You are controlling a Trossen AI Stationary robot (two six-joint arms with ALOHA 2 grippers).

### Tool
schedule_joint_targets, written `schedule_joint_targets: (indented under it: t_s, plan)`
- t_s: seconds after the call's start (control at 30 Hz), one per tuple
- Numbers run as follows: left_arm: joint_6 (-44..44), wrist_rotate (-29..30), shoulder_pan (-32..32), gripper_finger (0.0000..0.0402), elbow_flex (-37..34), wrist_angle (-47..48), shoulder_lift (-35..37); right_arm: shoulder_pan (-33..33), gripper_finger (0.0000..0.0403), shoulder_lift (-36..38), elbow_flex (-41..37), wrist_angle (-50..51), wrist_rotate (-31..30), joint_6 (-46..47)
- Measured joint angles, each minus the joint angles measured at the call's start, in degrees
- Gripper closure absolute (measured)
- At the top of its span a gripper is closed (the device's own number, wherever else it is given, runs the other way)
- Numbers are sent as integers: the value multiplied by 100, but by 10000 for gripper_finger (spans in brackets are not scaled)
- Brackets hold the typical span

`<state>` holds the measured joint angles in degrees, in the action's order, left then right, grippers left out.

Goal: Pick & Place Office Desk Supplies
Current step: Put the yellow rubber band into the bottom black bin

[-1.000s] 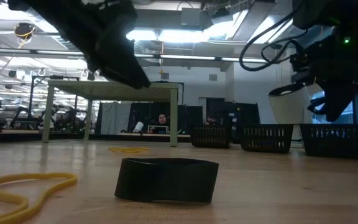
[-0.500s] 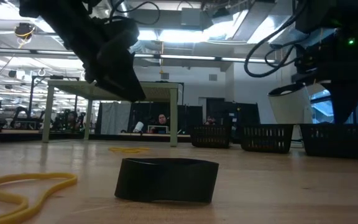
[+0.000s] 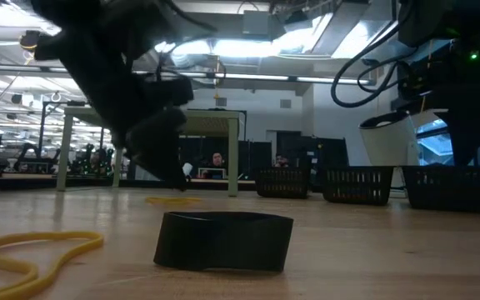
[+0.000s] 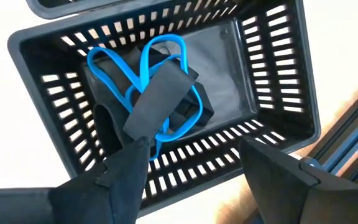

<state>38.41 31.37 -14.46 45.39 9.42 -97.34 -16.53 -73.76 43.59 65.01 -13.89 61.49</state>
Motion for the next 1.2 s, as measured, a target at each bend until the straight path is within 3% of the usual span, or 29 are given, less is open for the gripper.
schedule_joint_targets:
  t_s: [0.37,0.7,0.93,1.2]
  plan:
    - [24,-340,45,217,31,-237,-573,0,179,2,0,0,0,0]
    - [1,-814,184,389,34,-299,-567,0,194,2,0,0,151,-2]
    - [-456,-1083,189,399,-44,-620,-191,0,210,2,0,5,150,-2]
    - [-1276,-968,167,399,-28,-1197,819,-7,235,2,146,90,146,65]
